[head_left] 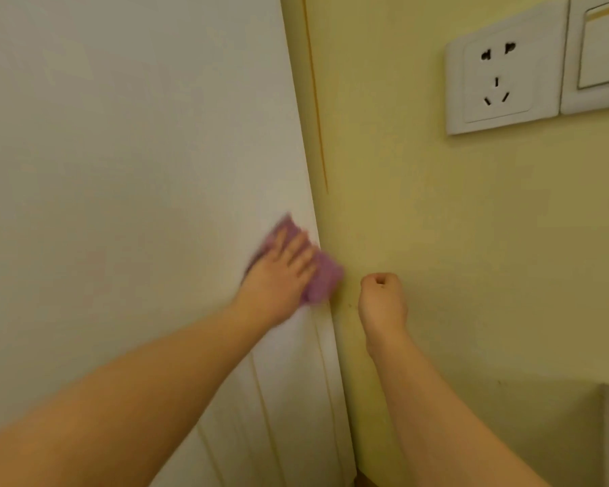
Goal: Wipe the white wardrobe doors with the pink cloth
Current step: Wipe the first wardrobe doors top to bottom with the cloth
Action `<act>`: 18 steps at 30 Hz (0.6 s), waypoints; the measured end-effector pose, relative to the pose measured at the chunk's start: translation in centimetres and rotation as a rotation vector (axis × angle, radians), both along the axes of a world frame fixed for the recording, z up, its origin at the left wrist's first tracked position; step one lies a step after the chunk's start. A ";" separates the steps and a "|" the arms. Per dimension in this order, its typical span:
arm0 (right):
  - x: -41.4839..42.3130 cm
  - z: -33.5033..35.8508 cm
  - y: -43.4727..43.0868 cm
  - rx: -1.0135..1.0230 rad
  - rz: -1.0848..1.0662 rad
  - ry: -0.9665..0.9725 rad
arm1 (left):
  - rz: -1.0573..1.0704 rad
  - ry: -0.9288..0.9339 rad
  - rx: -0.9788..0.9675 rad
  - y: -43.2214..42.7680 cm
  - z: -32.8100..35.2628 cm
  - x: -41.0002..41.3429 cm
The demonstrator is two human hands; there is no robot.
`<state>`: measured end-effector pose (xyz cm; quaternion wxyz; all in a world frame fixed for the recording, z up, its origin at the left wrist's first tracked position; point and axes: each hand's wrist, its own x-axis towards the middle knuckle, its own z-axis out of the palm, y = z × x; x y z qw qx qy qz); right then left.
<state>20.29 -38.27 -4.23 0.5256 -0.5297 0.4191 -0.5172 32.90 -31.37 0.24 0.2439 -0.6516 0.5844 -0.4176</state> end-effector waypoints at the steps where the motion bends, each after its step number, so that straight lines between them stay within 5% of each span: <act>1: 0.1 0.1 0.0 -0.002 0.007 -0.004 | -0.032 -0.015 0.136 0.8 -2.3 0.3; 3: 0.0 0.0 0.2 0.012 0.023 -0.013 | -0.025 -0.038 0.309 2.0 -4.4 0.6; 10: -0.5 -0.7 0.1 0.073 0.012 -0.005 | 0.011 -0.019 -0.090 -1.8 2.5 -0.2; 15: -0.2 -0.6 0.5 0.029 0.014 0.018 | -0.030 0.015 0.280 2.3 -8.5 0.6; 18: 0.0 -0.9 0.9 0.033 0.018 0.049 | -0.090 -0.019 0.212 1.8 -5.8 0.4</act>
